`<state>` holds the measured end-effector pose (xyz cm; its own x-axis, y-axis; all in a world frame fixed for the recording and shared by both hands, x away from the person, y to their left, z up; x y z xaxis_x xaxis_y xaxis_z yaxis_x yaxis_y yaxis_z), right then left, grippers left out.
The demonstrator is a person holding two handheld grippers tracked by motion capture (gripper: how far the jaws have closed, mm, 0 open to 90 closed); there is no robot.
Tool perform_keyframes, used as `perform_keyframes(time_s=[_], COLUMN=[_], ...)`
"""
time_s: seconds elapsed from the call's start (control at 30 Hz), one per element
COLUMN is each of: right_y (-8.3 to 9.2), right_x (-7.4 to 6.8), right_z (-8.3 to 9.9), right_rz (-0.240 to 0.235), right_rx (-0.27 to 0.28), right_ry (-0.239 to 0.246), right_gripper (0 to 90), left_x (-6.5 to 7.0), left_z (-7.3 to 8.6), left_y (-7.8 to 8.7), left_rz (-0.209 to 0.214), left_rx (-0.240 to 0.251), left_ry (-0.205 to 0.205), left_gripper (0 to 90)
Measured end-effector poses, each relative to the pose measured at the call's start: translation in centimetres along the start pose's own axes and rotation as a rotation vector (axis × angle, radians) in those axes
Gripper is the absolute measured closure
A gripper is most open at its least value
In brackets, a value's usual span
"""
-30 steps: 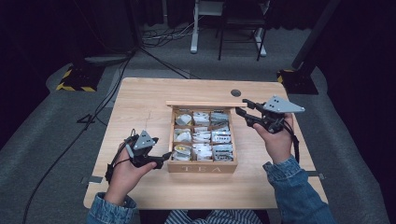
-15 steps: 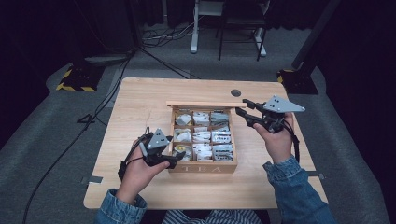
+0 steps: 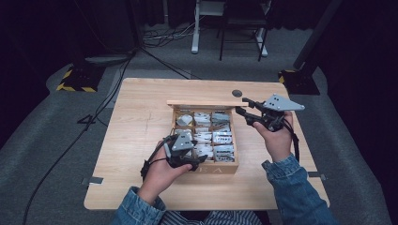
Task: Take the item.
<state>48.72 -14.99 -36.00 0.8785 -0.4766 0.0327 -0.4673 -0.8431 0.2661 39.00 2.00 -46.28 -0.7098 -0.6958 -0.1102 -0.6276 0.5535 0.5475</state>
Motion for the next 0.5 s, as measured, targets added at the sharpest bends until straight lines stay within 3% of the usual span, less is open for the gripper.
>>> perform_keyframes(time_s=[0.23,0.4,0.5], right_y=[0.0,0.0,0.0], right_x=[0.0,0.0,0.0], right_z=[0.1,0.1,0.1], right_rz=[-0.011,-0.016,-0.018], right_rx=[0.001,0.006,0.006], right_ry=[-0.014,-0.023,-0.024], right_gripper=[56.9,56.5,56.5], left_x=[1.7,3.3,3.5], left_z=[-0.9,-1.2,-1.3], left_y=[-1.7,-3.3,-3.9], left_rz=[0.047,0.114,0.118], left_rx=[0.004,0.007,0.007], left_ry=[-0.021,-0.035,-0.035], left_gripper=[43.8,46.6,47.3])
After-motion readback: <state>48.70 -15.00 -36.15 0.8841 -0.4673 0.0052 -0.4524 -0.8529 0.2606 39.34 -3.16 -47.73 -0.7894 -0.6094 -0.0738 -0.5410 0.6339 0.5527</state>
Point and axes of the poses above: each handheld gripper's, and its own axes: y roughly backward along the jaws, z roughly out of its underside, x roughly to its right, the point moved 9 cm from there along -y, roughly forward along the jaws, and after that the axes turned 15 degrees about -z, right-handed, at the moved point
